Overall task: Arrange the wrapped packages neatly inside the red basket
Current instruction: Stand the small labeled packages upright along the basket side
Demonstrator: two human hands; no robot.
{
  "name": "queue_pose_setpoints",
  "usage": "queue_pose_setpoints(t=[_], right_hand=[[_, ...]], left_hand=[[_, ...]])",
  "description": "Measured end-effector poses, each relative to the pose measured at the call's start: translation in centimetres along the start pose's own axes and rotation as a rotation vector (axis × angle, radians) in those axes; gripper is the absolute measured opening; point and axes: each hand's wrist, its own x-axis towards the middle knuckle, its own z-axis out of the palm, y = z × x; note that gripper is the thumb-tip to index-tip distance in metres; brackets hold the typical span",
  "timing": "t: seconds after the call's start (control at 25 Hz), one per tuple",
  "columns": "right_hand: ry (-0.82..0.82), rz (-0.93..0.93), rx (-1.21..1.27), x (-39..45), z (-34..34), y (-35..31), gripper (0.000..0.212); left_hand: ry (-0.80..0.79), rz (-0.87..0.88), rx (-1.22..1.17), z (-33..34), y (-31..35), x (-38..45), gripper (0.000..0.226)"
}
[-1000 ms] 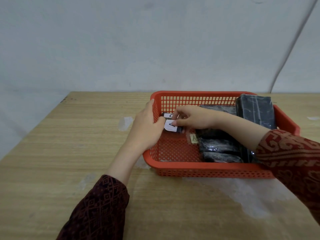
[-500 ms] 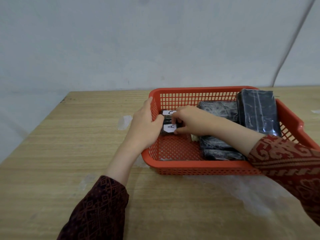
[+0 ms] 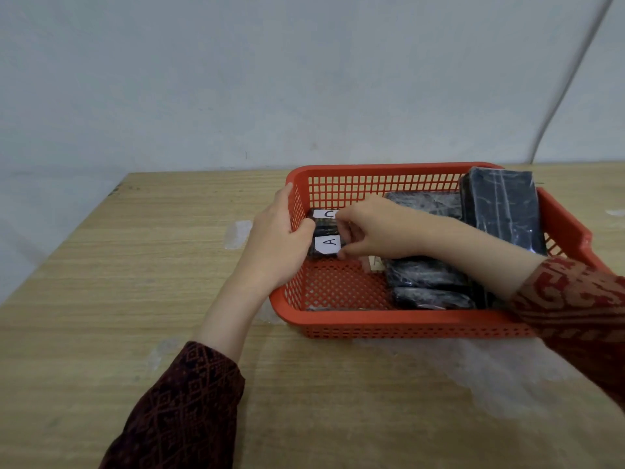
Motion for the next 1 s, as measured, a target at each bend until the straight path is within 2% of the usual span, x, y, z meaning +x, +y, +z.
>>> queue_pose_setpoints(t=[0.08,0.2,0.32,0.44,0.68,0.76,0.8,0.88,0.92,1.0], right_hand=[[-0.195,0.001,0.054,-1.6,-1.3,-0.4,0.025],[-0.322,0.097,0.019,-4.5,-3.2,0.7,0.030],[-0.334,0.185,-0.017,-7.1,-4.2,2.3,0.030],[-0.357,0.212,-0.191,-8.4,-2.9,2.8,0.037],[-0.390,0.151,-0.499,-8.0,-1.5,1.9,0.058],[-0.407,0.134,-0.541,-7.8,-1.3,1.7,0.054],[-0.415,0.151,-0.463,-7.8,-1.7,1.5,0.046],[-0.381,0.183,-0.153,-7.6,-3.0,1.4,0.026],[-0.313,0.181,-0.016,-7.2,-3.6,1.5,0.019],[-0.152,0.160,0.129,-6.1,-4.3,1.8,0.020]], left_hand=[[-0.001,-0.004,-0.006,0.0,0.1,0.0,0.060],[-0.017,-0.008,-0.024,0.0,0.1,0.0,0.060],[-0.018,0.001,-0.030,-0.1,0.1,0.0,0.059],[-0.034,-0.016,-0.035,-0.1,0.1,0.1,0.059],[-0.042,-0.022,-0.035,-0.1,0.1,0.2,0.059],[-0.043,-0.025,-0.036,-0.1,0.1,0.1,0.059],[-0.044,-0.023,-0.037,-0.1,0.1,0.1,0.059],[-0.041,-0.019,-0.046,-0.1,0.2,0.1,0.060],[-0.038,-0.018,-0.050,-0.1,0.2,0.1,0.060],[-0.033,-0.015,-0.053,-0.1,0.2,0.1,0.060]])
